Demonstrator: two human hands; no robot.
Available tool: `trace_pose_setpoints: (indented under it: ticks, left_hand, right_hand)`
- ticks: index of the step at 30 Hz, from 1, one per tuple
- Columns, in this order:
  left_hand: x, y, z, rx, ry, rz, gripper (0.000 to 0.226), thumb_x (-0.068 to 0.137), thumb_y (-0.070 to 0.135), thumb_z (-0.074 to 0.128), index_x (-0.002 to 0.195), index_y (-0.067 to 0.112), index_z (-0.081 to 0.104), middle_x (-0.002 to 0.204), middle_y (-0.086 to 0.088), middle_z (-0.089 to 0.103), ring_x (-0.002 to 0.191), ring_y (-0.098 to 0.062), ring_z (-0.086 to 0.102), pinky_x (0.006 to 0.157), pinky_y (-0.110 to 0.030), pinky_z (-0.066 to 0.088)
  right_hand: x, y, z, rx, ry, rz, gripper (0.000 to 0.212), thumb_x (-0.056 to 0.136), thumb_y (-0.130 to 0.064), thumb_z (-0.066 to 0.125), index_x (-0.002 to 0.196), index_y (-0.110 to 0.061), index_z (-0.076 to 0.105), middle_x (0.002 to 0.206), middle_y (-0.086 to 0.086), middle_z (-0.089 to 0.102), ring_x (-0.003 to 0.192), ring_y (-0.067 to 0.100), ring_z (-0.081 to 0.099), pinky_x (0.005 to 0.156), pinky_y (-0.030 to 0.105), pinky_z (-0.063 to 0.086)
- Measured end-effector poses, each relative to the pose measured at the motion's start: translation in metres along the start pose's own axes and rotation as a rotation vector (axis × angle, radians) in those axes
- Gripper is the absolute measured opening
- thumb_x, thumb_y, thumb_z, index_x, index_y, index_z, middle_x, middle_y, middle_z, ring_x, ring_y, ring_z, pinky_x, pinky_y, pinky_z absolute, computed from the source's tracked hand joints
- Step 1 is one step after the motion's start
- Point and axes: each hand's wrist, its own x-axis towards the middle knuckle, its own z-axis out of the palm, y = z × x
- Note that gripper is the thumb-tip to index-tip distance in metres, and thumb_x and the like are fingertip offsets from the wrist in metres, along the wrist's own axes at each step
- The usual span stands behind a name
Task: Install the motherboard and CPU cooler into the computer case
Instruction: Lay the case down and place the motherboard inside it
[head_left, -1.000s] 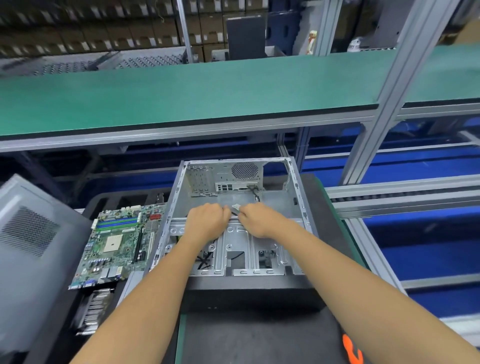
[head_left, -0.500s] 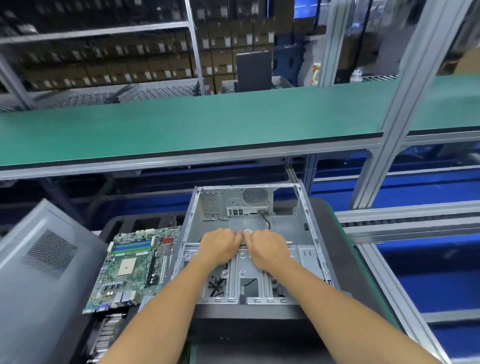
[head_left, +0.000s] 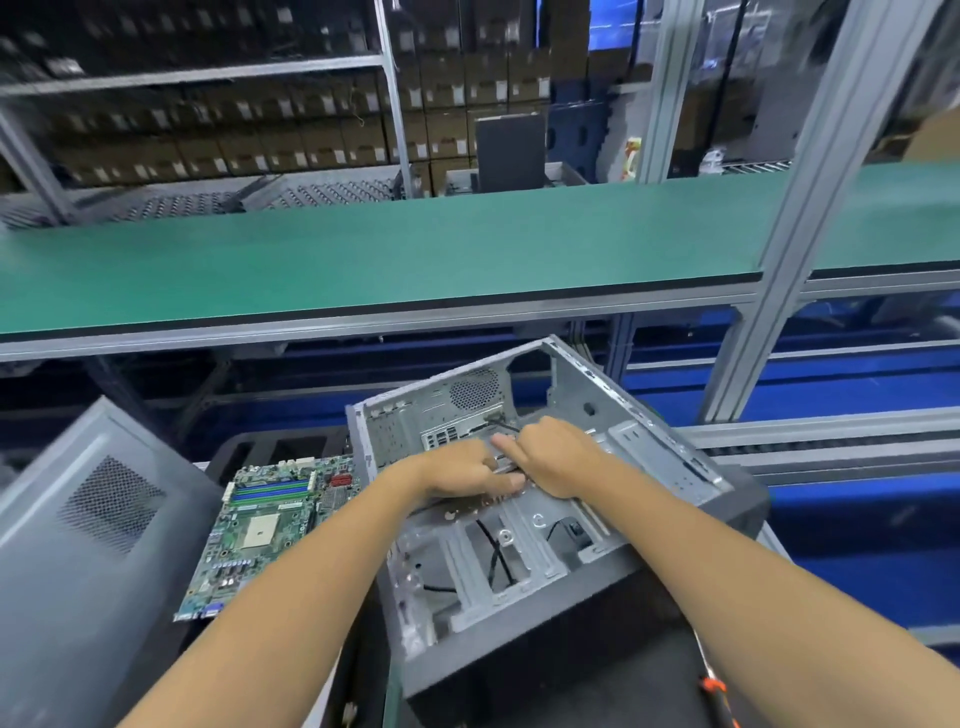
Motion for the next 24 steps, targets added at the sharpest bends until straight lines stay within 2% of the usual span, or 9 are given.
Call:
trace_pose_setpoints:
  ticks: [3,5,8,11,13,16,19,21,24]
  left_hand:
    - [0.0,0.009,0.002,-0.073,0.023,0.023,0.036,0.092,0.037,0.056,0.076,0.005,0.056,0.074,-0.01,0.053,0.068,-0.017,0.045,0.069,-0.038,0.036]
    - [0.001,0.015,0.005,-0.228,0.025,0.043,0.027,0.092,0.027,0.056,0.102,0.002,0.061,0.089,-0.009,0.059,0.08,-0.015,0.048,0.075,-0.035,0.038]
    - [-0.003,0.025,0.006,-0.422,0.033,0.082,0.009,0.092,0.016,0.057,0.099,0.015,0.063,0.071,0.018,0.06,0.068,-0.001,0.05,0.066,-0.015,0.041]
    - [-0.002,0.037,0.009,-0.46,0.067,0.045,0.013,0.093,0.015,0.056,0.103,0.012,0.063,0.072,0.02,0.064,0.068,0.001,0.055,0.062,-0.008,0.041]
    - [0.0,0.046,0.015,-0.566,0.105,-0.012,0.018,0.091,0.011,0.055,0.107,0.008,0.062,0.077,0.01,0.066,0.065,0.0,0.056,0.063,-0.012,0.043]
    - [0.006,0.057,0.026,-0.781,0.189,-0.053,0.025,0.088,0.0,0.049,0.106,0.011,0.062,0.093,-0.006,0.068,0.077,-0.009,0.06,0.072,-0.021,0.047]
    - [0.009,0.073,0.035,-0.971,0.292,-0.106,0.029,0.083,-0.008,0.042,0.098,0.008,0.061,0.078,-0.006,0.068,0.063,-0.01,0.063,0.056,-0.02,0.049]
    - [0.014,0.081,0.039,-1.006,0.419,-0.198,0.024,0.082,-0.002,0.044,0.098,0.009,0.059,0.082,-0.011,0.068,0.07,-0.017,0.063,0.058,-0.025,0.049]
    - [0.02,0.092,0.046,-1.004,0.577,-0.284,0.021,0.087,0.009,0.043,0.1,0.009,0.059,0.092,-0.014,0.07,0.08,-0.021,0.063,0.061,-0.029,0.048]
  right_hand:
    - [0.003,0.003,-0.009,-0.074,0.062,-0.058,0.025,0.104,-0.022,0.031,0.118,-0.016,0.051,0.085,0.01,0.062,0.083,0.031,0.061,0.069,0.038,0.035]
    - [0.005,0.004,-0.012,-0.19,0.071,-0.069,0.034,0.105,-0.028,0.024,0.097,-0.018,0.056,0.08,0.006,0.063,0.076,0.028,0.058,0.079,0.039,0.029]
    - [0.009,0.01,-0.019,-0.252,0.019,-0.043,0.052,0.106,-0.036,0.018,0.065,-0.017,0.042,0.061,-0.001,0.05,0.067,0.023,0.052,0.09,0.044,0.022]
    - [0.009,0.016,-0.025,-0.232,0.029,-0.067,0.06,0.105,-0.039,0.017,0.052,-0.021,0.038,0.053,-0.005,0.04,0.058,0.015,0.041,0.084,0.041,0.017]
    - [0.01,0.02,-0.028,-0.242,0.008,-0.074,0.061,0.105,-0.039,0.017,0.053,-0.02,0.04,0.053,-0.005,0.039,0.058,0.015,0.038,0.086,0.041,0.019]
    - [0.014,0.023,-0.03,-0.294,0.01,-0.068,0.062,0.105,-0.039,0.017,0.057,-0.016,0.047,0.058,-0.003,0.046,0.059,0.015,0.034,0.088,0.038,0.021]
    - [0.02,0.023,-0.033,-0.353,0.064,-0.089,0.056,0.104,-0.04,0.019,0.067,-0.014,0.053,0.081,0.002,0.061,0.075,0.018,0.039,0.088,0.037,0.025]
    - [0.023,0.022,-0.035,-0.312,0.056,-0.083,0.053,0.104,-0.04,0.024,0.079,-0.013,0.062,0.101,0.002,0.063,0.087,0.018,0.042,0.091,0.037,0.025]
    - [0.025,0.025,-0.043,-0.224,0.007,-0.028,0.048,0.1,-0.044,0.037,0.1,-0.009,0.07,0.121,0.003,0.051,0.112,0.021,0.042,0.097,0.041,0.027]
